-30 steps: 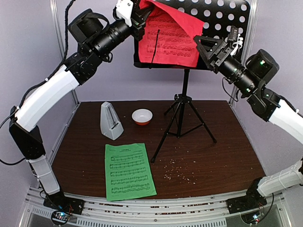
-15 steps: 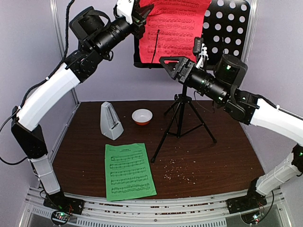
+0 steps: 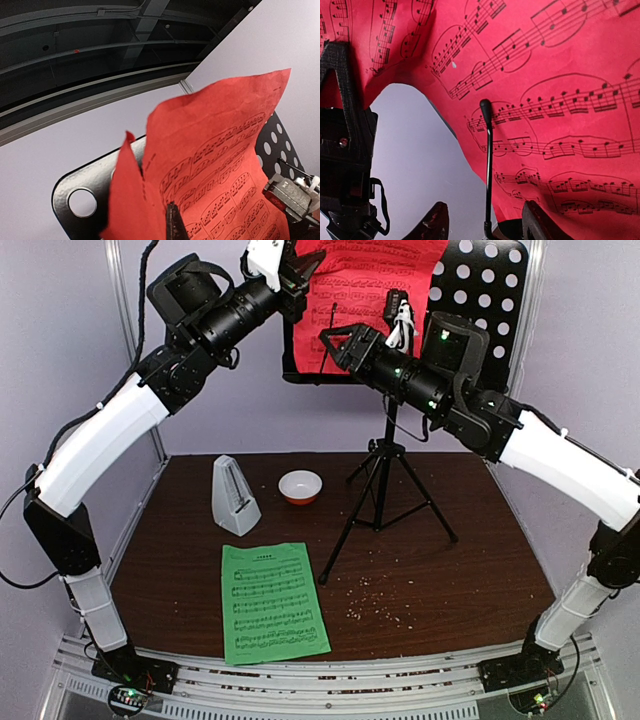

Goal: Pack up the instrument practice props

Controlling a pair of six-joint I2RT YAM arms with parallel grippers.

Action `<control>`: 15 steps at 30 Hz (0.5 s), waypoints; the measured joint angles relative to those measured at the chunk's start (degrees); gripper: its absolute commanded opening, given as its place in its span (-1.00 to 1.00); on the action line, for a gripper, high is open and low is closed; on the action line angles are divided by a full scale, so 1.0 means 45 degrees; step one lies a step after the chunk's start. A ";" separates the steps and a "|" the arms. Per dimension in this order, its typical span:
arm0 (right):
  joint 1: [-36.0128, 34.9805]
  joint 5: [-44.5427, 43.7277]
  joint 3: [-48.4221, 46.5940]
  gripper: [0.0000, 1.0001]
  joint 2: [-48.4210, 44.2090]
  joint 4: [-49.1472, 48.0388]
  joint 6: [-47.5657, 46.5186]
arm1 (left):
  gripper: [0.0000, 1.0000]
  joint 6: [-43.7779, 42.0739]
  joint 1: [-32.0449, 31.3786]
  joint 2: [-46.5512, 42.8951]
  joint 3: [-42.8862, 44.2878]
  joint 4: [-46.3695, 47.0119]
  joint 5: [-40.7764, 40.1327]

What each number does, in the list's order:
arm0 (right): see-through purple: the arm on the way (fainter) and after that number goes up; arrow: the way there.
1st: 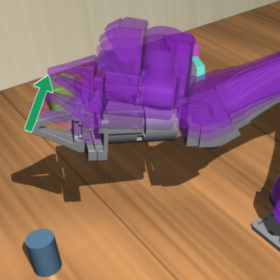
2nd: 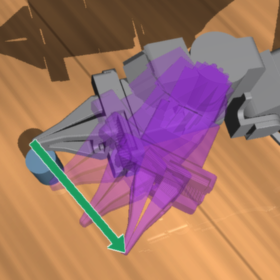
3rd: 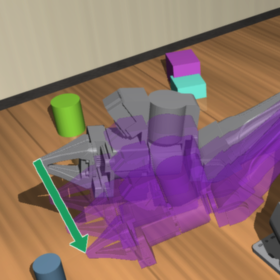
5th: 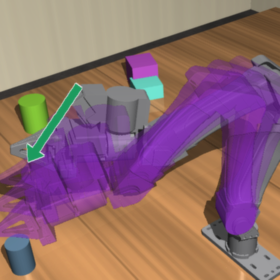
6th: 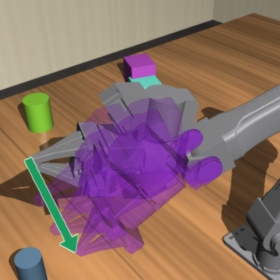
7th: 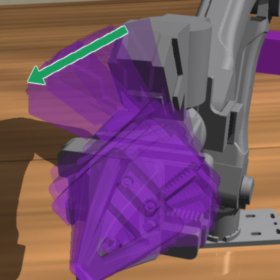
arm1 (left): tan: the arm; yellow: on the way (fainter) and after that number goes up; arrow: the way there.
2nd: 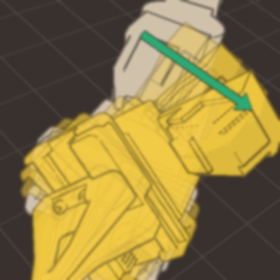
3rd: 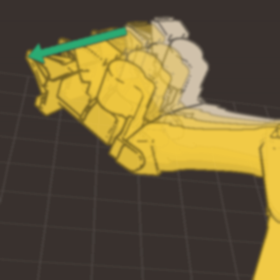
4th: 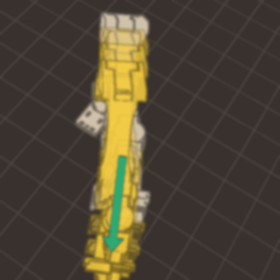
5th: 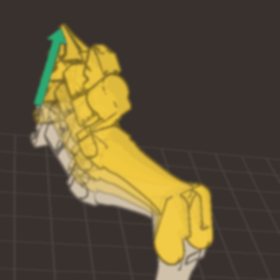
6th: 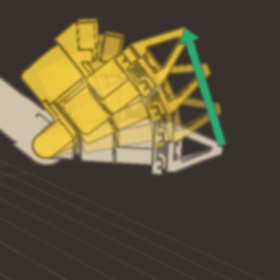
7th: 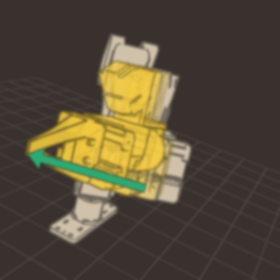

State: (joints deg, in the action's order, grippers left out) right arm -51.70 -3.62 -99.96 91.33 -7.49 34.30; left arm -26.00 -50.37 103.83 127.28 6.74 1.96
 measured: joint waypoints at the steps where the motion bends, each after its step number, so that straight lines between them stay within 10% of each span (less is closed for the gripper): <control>1: 0.0015 -0.0005 -0.0219 0.01 0.0160 0.0112 0.0063 | -1.00 0.0000 0.0000 0.0000 -0.0015 0.0010 0.0005; 15: 0.0719 0.0860 -0.1088 -0.51 0.1185 -0.0107 0.1365 | -1.00 0.0000 0.0000 -0.0029 -0.0408 0.0087 0.0087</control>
State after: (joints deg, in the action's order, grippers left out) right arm -48.47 0.25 -104.86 96.66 -7.97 40.45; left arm -26.00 -50.37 103.70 125.45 7.14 2.35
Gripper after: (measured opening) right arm 0.302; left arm 0.009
